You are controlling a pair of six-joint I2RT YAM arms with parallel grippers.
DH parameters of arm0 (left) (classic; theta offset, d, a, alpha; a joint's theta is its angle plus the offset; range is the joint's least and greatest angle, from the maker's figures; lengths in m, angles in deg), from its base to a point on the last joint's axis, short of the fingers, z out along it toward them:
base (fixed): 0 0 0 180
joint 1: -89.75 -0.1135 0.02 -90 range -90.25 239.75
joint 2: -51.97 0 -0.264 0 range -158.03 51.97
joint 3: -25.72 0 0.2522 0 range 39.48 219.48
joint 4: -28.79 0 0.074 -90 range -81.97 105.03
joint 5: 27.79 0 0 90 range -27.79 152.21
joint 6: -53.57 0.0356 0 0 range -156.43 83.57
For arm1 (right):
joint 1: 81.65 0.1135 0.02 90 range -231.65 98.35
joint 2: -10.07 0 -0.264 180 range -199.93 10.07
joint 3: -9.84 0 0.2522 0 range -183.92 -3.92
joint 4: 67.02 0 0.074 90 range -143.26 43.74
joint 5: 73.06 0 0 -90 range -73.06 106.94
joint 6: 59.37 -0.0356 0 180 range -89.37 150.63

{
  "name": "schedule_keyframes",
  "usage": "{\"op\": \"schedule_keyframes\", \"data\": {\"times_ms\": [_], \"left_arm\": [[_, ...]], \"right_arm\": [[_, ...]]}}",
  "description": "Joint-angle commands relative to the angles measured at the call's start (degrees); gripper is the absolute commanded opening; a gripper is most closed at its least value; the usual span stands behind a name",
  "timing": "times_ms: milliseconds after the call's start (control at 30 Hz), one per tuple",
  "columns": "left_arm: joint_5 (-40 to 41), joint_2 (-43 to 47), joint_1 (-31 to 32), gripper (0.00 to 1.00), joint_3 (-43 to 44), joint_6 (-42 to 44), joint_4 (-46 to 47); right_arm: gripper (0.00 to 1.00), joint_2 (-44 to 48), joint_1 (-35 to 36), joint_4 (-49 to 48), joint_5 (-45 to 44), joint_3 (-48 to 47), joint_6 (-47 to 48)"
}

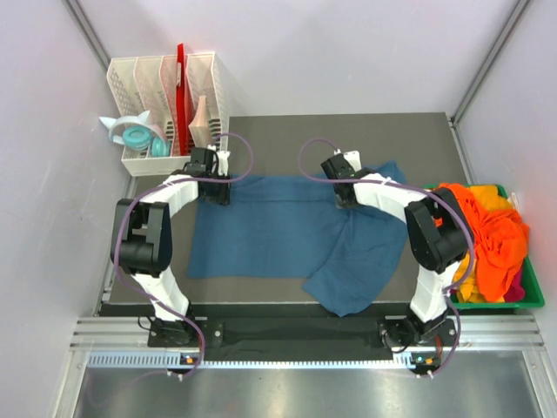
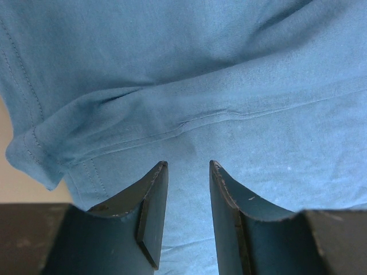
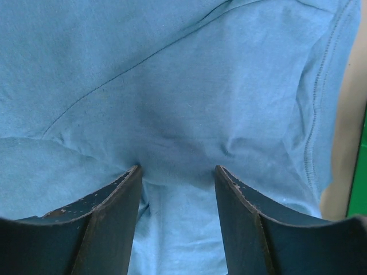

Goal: Fold and stack the t-shirts
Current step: Fold the tshirt

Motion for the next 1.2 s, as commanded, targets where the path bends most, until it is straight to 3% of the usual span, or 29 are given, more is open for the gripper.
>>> {"op": "schedule_keyframes", "data": {"times_ms": [0,133,233,267,300,600,900,1167], "left_arm": [[-0.56,-0.84,0.18,0.4,-0.17,0.68,1.33],[-0.38,-1.1,0.18,0.4,-0.17,0.77,1.33],[-0.21,-1.19,0.18,0.4,-0.17,0.77,1.24],[-0.21,-1.36,0.18,0.4,-0.17,0.77,1.33],[-0.03,-1.28,0.18,0.4,-0.17,0.77,1.33],[0.93,-2.68,0.27,0.4,0.71,0.15,1.5],[7.26,-4.7,0.18,0.4,3.87,-1.52,3.0],[5.25,-6.11,0.27,0.41,5.99,-1.43,1.24]], "right_arm": [[0.52,-1.82,-0.95,-2.09,0.7,-1.05,0.6],[0.39,-2.79,-2.09,-1.21,0.52,-1.93,0.34],[0.22,-3.06,-2.62,-1.3,-0.09,-2.11,0.34],[0.06,-2.71,-2.62,-1.39,-0.53,-2.11,0.43],[0.0,-2.44,-2.7,-1.73,-0.88,-2.02,0.34],[0.0,1.69,-2.62,-0.69,-3.17,-6.49,1.74],[0.02,1.25,-2.62,0.2,-2.11,-7.21,2.19],[0.21,0.64,-2.62,-0.07,-1.15,-5.97,2.27]]}}
